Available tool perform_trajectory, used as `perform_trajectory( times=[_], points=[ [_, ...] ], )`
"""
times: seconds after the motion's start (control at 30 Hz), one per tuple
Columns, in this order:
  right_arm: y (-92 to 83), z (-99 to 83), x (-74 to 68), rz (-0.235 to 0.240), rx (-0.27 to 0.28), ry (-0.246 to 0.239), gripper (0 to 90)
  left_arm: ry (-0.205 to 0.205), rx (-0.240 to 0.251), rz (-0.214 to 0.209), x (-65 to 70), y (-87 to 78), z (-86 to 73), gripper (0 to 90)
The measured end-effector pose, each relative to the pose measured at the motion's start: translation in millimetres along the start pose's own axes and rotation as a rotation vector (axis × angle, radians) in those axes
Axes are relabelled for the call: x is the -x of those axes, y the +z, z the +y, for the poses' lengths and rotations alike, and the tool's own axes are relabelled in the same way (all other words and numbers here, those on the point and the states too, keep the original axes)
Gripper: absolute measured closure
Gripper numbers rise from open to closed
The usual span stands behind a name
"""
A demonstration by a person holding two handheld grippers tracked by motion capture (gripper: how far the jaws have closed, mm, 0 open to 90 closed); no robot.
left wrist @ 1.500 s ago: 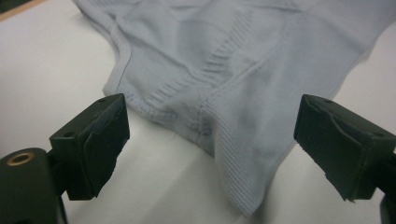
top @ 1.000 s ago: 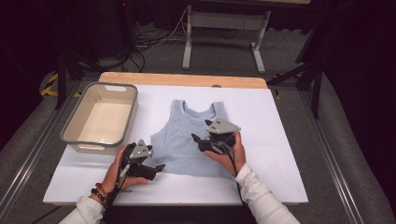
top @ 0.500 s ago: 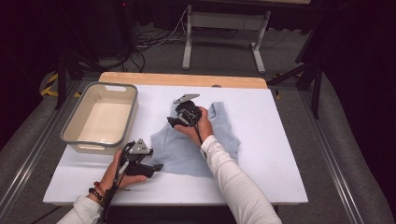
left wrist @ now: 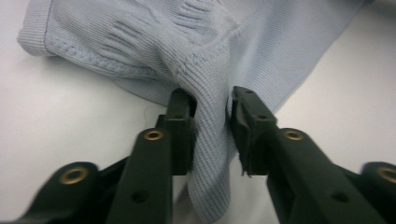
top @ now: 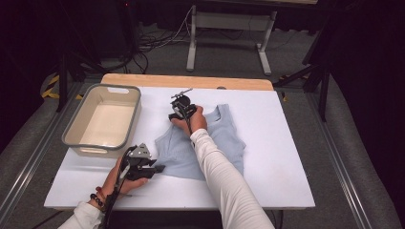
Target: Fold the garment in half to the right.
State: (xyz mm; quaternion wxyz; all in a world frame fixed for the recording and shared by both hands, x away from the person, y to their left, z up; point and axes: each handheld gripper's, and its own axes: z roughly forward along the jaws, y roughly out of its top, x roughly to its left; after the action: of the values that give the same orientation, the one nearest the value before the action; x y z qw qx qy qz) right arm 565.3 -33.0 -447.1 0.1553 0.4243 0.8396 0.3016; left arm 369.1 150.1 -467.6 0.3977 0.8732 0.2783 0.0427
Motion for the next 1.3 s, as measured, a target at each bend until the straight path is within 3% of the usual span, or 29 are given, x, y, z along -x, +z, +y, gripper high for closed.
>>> perform_trajectory(
  times=[0.23, 0.33, 0.47, 0.57, 0.77, 1.0, 1.07, 1.3],
  points=[
    [5.5, 5.8, 0.2, -0.022, -0.008, 0.007, 49.0, 0.029, -0.012, 0.007, 3.6, 0.0, 1.4, 80.2],
    [6.3, 7.0, -1.0, -0.038, -0.021, -0.011, 51.2, 0.033, -0.013, 0.006, 3.7, 0.0, 1.6, 80.4],
    [4.6, 4.5, 5.8, -0.030, -0.003, 0.026, 63.4, 0.045, -0.014, 0.017, 5.6, 0.1, 1.8, 80.4],
    [4.6, 3.2, 6.8, -0.036, 0.007, 0.029, 67.2, 0.054, -0.017, 0.025, 5.8, -0.2, 2.1, 80.4],
    [5.4, 7.8, 0.7, -0.049, -0.021, -0.040, 83.4, 0.075, -0.026, 0.028, 5.9, -1.3, 3.2, 80.8],
    [5.0, 10.0, 2.1, -0.029, -0.028, -0.050, 85.2, 0.088, -0.039, 0.053, 4.8, -5.1, 3.4, 81.2],
    [5.0, 10.5, 0.2, -0.001, -0.008, -0.044, 85.3, 0.090, -0.045, 0.054, 3.5, -8.3, 1.6, 81.2],
    [-2.1, 19.7, -12.2, 0.031, 0.048, -0.075, 85.3, 0.087, -0.041, 0.099, 3.8, -21.6, -6.0, 81.1]
  ],
)
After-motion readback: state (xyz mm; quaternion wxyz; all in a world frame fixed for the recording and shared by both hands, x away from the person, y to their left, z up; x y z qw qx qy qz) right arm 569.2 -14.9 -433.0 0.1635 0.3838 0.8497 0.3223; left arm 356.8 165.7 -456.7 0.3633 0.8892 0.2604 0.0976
